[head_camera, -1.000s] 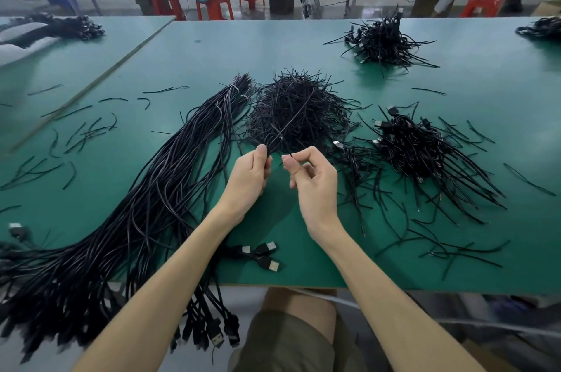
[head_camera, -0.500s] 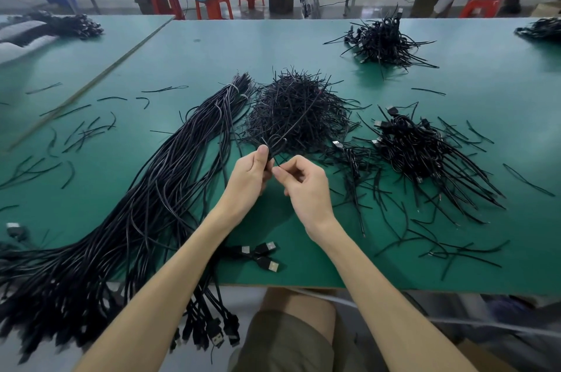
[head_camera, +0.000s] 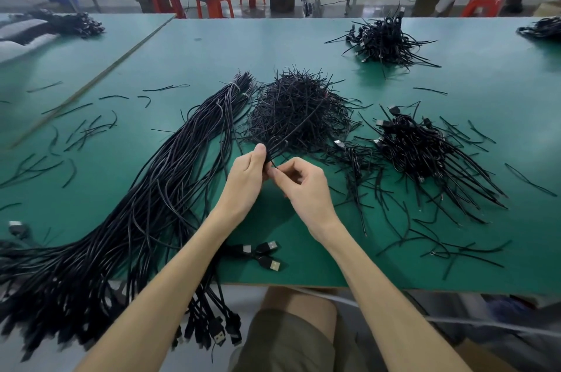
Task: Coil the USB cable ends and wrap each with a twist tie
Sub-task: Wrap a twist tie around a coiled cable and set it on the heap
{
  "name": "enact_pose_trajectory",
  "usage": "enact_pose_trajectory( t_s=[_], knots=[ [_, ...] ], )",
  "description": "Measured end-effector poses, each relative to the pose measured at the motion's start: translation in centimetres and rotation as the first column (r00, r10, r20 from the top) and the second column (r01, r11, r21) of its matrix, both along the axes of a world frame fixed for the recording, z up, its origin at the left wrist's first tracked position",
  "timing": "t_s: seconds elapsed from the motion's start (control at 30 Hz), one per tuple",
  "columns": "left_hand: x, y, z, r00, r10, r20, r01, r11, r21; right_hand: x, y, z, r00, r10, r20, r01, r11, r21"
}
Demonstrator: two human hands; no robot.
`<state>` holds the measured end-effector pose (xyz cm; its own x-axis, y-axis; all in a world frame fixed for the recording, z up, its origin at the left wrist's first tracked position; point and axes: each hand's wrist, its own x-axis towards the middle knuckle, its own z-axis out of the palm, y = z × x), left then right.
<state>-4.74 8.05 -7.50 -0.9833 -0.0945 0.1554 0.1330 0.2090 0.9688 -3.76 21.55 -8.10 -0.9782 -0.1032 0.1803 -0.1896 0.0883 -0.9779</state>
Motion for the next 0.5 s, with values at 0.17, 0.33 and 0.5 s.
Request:
enact_pose_trajectory(
  t_s=[0.17, 0.33, 0.5],
  knots=[
    [0.5, -0.1, 0.3, 1.0, -0.006, -0.016, 0.008, 0.996, 0.085, 0.2, 0.1, 0.4, 0.994, 0.089, 0.061, -0.08, 0.988, -0.136],
    [1.2, 0.5, 0.9, 0.988, -0.155, -0.024, 0.157, 0.986, 0.061, 0.2, 0.4, 0.5, 0.996, 0.07, 0.052, -0.06, 0.984, -0.17],
    [1.4, 0.6, 1.1, 0.982, -0.19, 0.014, 0.191, 0.982, -0.008, 0.4, 0.4, 0.9, 0.996, 0.082, 0.017, -0.076, 0.972, -0.222]
  ],
)
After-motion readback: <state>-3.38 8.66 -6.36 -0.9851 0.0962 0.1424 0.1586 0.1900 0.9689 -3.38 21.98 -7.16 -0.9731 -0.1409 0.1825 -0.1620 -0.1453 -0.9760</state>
